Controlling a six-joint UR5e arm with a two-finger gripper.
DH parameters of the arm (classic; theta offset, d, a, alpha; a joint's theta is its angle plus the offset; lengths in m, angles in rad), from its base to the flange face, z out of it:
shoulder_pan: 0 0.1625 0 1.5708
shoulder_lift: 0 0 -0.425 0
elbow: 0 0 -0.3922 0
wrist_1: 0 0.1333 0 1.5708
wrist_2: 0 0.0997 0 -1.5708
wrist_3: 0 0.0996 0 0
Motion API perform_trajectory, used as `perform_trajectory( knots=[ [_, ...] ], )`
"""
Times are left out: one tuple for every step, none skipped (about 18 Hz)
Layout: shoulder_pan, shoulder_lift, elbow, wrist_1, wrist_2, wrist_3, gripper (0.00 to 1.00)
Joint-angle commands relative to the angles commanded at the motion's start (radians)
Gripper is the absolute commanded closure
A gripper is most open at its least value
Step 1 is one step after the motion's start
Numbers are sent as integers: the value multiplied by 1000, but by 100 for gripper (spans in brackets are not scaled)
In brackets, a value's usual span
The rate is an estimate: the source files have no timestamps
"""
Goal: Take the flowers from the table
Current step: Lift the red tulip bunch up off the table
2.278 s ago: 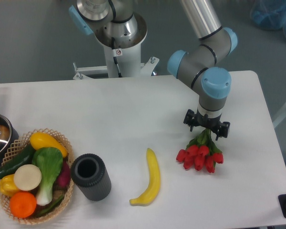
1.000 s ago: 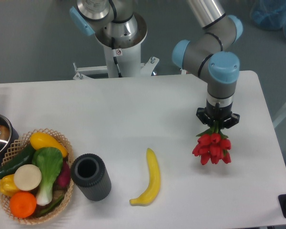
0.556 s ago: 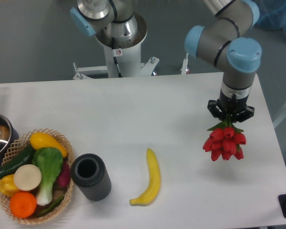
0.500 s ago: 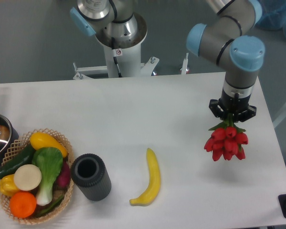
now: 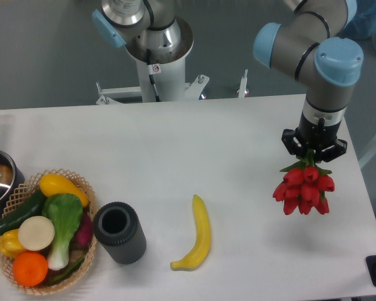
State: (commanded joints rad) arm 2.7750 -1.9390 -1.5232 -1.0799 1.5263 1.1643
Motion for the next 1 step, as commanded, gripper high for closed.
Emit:
perform_trajectory(
  knots=[
    [0, 0, -2, 0, 2, 2, 100]
  ],
)
